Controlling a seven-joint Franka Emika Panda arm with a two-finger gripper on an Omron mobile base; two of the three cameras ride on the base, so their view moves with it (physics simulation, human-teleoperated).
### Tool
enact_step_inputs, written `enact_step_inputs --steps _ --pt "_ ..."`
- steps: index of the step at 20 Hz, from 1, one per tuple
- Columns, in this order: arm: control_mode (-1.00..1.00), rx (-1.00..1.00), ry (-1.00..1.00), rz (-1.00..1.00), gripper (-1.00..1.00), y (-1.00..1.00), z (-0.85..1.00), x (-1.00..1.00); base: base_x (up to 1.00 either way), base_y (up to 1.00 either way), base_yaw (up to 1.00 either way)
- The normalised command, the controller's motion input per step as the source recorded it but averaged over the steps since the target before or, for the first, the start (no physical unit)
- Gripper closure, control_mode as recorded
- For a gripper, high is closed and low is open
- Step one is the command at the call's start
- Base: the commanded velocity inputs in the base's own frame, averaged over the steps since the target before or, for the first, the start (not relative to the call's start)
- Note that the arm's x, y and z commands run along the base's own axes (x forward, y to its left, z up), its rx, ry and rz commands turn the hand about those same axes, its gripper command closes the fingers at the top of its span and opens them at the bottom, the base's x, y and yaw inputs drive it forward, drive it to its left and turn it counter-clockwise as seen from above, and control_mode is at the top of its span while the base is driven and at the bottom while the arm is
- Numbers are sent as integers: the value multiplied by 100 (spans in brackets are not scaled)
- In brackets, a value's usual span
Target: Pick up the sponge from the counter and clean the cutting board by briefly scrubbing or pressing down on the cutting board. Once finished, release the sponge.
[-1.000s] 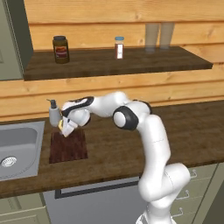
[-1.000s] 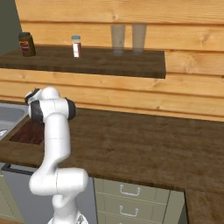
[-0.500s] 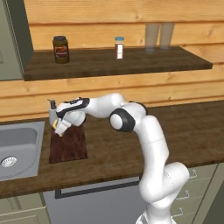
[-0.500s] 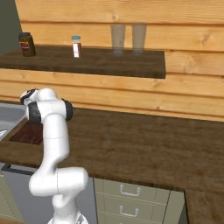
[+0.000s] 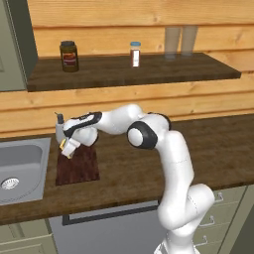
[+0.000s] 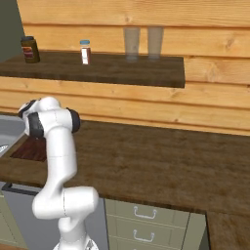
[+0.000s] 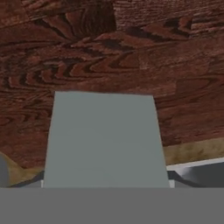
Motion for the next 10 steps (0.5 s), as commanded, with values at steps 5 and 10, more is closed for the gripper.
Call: enact_step_inputs --steps 5,10 --pt "-100 0 -15 -5 100 -6 -100 -100 0 0 0" --pt "-100 2 -10 -7 100 -33 -91 -100 0 0 0"
